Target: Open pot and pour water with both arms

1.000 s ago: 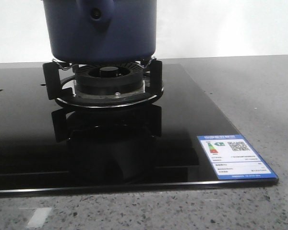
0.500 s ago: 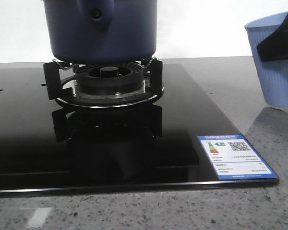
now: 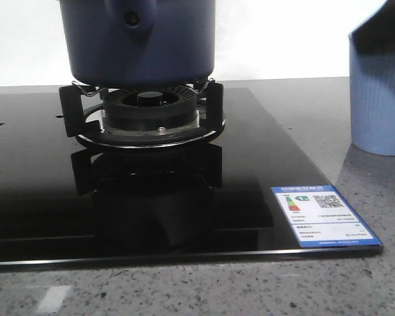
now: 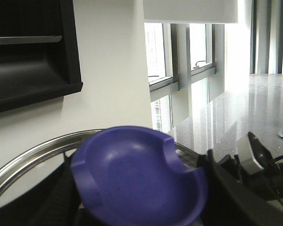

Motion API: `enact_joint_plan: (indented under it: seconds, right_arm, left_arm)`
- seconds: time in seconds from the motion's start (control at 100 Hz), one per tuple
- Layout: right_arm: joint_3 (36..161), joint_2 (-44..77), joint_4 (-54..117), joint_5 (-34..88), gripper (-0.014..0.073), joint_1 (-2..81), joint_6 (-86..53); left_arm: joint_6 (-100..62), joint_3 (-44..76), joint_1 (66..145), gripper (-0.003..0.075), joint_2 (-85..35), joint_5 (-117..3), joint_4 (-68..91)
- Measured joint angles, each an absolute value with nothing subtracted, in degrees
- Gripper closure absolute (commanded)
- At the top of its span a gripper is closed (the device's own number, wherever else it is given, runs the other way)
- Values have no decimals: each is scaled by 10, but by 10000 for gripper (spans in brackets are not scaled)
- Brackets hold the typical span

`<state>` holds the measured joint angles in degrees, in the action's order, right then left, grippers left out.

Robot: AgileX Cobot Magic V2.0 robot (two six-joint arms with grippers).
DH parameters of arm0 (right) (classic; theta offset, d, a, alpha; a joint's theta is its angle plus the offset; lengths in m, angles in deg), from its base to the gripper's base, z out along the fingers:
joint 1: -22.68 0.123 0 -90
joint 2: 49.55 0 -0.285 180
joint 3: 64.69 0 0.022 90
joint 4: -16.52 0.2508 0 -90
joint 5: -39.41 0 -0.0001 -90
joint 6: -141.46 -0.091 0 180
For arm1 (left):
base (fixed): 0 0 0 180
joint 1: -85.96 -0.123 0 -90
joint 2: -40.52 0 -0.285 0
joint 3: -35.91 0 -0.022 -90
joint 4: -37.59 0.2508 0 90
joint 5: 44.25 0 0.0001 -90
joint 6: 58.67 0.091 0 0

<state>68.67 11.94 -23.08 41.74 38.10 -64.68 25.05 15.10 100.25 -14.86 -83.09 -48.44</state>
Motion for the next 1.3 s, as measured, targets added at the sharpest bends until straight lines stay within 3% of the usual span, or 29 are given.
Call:
enact_joint_plan:
  seconds: [0.42,0.47,0.51,0.52,0.62,0.64,0.98,1.3]
  right_arm:
    - [723,-59,-225,416,-33,381,-648]
    - [723,-65,-221,416,44,381,-648]
    - [723,-71,-212,416,186,381,-648]
    - [723,-74,-210,416,186,381,-648]
    - [723,-96,-175,405,617,381,-648]
    - [723,-103,-169,402,664,381,-648]
    - [723,-212,-128,335,662,381,-649]
    - [723,-231,-126,310,662,381,-649]
  left_arm:
    - [251,151,1002,395,-267,-831,-485]
    - [251,151,1002,395,-285,-829,-490]
    - [254,151,1002,395,-300,-828,-495]
    - [254,151,1002,395,-302,-828,-496]
    - [270,151,1002,395,-332,-823,-506]
    - [271,151,1002,395,-338,-823,-506]
    - [311,175,1002,395,-404,-819,-506]
    - [321,249,1034,395,-483,-817,-511]
